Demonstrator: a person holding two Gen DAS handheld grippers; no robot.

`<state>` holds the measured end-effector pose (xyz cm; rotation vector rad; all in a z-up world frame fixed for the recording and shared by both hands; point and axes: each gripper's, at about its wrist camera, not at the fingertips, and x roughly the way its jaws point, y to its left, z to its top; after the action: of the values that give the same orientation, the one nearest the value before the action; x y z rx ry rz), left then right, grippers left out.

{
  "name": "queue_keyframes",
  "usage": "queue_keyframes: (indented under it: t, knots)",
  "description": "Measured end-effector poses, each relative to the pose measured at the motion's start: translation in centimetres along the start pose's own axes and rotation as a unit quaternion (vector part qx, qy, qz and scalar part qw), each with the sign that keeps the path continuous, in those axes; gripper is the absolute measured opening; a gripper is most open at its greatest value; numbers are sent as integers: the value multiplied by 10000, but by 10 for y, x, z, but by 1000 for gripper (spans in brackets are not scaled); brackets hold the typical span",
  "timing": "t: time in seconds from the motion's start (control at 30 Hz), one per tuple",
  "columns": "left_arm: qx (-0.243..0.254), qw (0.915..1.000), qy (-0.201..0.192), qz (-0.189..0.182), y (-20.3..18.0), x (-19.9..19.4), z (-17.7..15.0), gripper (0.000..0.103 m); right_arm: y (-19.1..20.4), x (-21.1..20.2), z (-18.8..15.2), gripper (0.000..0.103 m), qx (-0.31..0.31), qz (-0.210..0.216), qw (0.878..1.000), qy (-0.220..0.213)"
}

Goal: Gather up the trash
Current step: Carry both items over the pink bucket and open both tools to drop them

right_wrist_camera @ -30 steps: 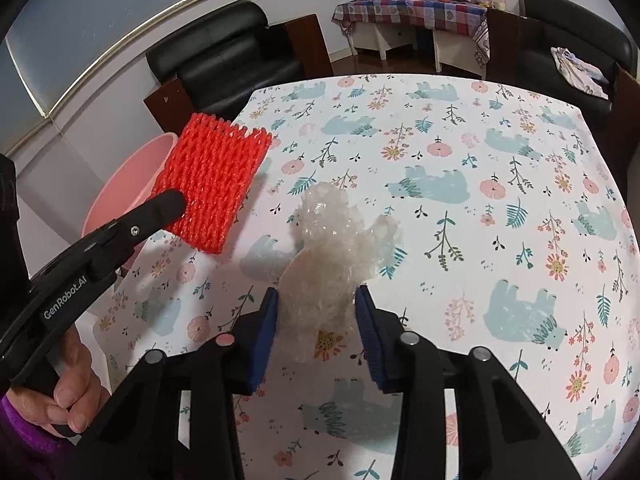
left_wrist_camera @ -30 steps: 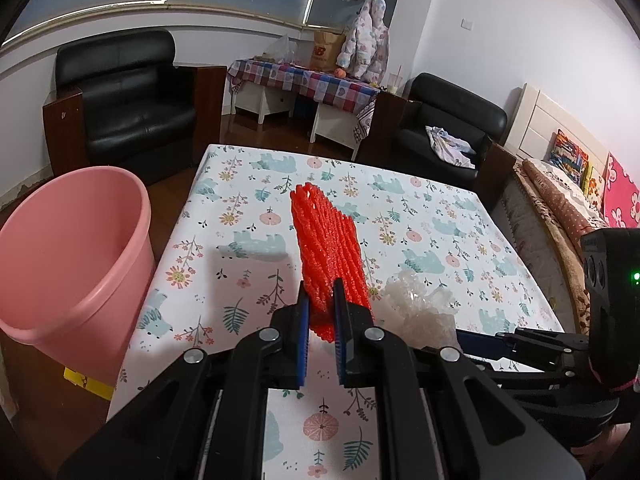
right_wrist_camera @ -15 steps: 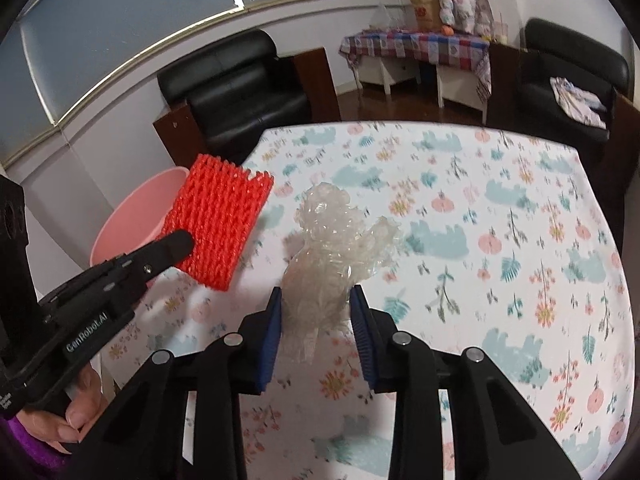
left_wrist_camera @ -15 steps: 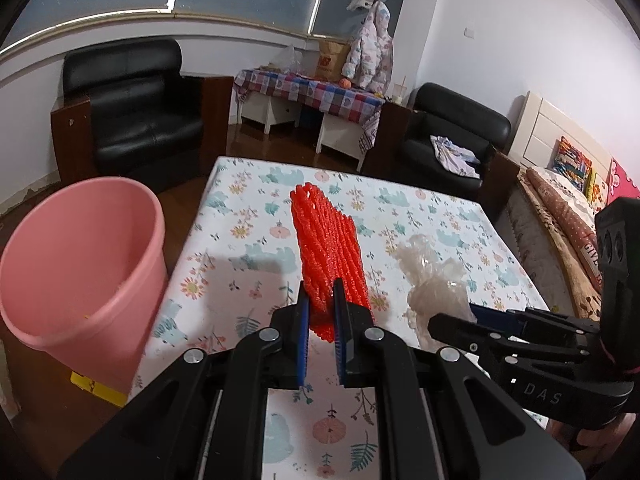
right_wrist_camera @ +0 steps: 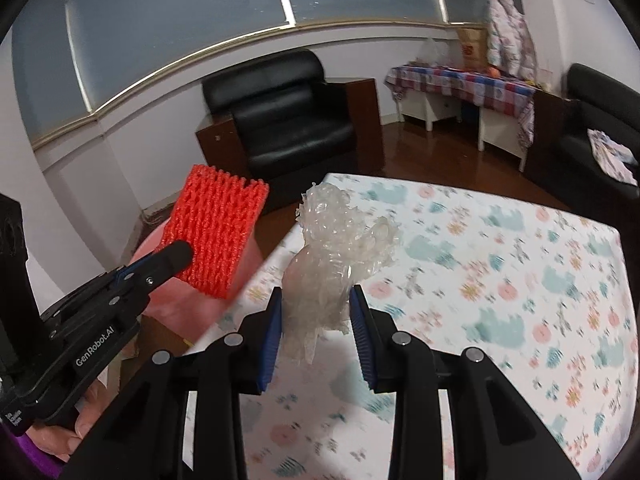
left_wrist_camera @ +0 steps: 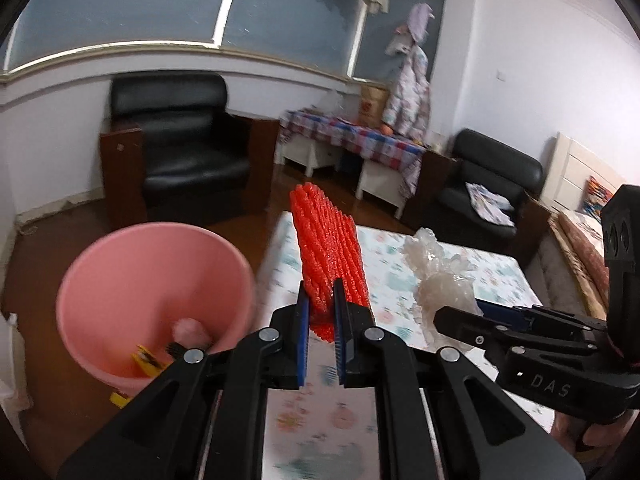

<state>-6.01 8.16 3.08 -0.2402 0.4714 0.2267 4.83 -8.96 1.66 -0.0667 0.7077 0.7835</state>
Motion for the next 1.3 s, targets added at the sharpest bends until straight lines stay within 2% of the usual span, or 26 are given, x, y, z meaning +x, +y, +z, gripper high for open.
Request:
queue_keyframes:
  t: [0.27, 0.6, 1.03, 1.13, 1.2, 1.3]
  knots:
    - [-317, 9977, -171, 575, 49, -9, 7, 10, 51, 23, 29, 33, -407, 453, 9981, -97]
    - [-651, 9909, -106, 1173, 101, -9, 6, 10, 110, 77, 47, 33, -722, 870, 9935, 155]
    - [-818, 9864, 283, 1395, 132, 11, 4, 11, 138, 137, 44, 35, -808, 1103, 9882, 686]
    - [-861, 9840, 378, 1513, 138, 15, 2, 21, 139, 145, 44, 39, -777, 1143, 9873, 780]
    - [-955, 9824, 424, 1547, 142, 17, 2, 34, 139, 148, 44, 41, -770, 1167, 9869, 808]
    - [-1065, 9818, 446, 1509, 149, 16, 2, 37, 135, 149, 43, 48, -753, 1203, 9866, 800]
